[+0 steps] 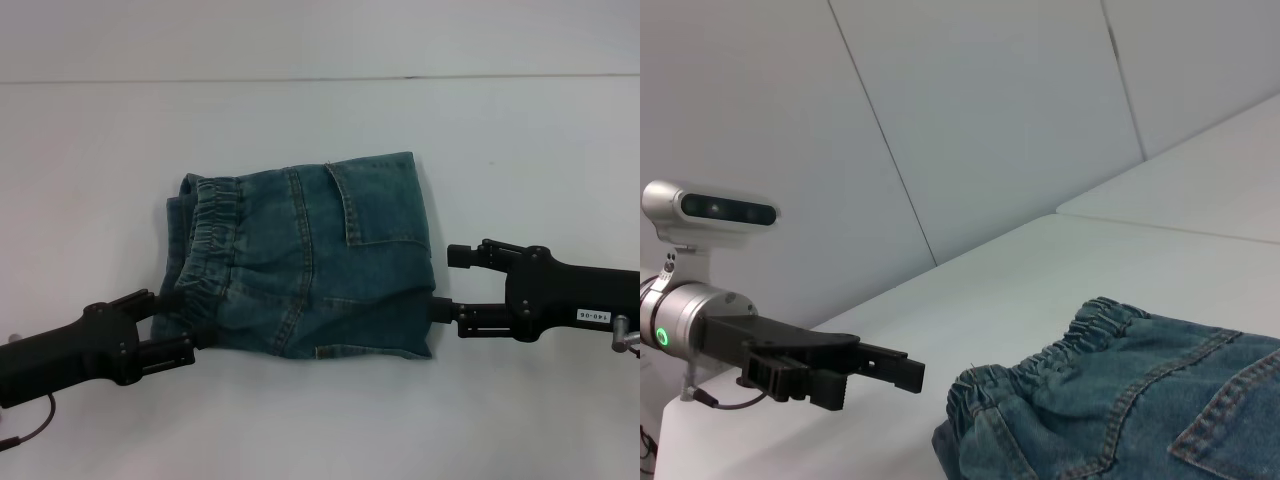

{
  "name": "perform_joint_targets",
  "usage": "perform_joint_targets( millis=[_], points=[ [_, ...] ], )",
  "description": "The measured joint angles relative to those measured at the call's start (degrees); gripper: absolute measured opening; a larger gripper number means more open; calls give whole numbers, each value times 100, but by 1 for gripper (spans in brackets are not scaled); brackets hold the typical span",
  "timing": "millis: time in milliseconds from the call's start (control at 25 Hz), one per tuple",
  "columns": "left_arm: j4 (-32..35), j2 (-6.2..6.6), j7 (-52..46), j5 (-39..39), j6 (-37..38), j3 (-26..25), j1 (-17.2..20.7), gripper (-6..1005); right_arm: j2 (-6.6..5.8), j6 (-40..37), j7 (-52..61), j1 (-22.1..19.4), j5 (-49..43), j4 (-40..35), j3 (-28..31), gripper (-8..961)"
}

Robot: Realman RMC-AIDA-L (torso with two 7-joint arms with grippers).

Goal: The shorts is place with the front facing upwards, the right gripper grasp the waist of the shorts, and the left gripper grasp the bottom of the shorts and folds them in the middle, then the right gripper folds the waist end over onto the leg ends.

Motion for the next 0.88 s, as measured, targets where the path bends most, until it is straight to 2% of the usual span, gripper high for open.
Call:
perform_joint_targets(
  millis=[880],
  points=[
    [0,-57,0,0,-9,-36,-43,888,13,21,-38,36,0,76,-48,957]
  ],
)
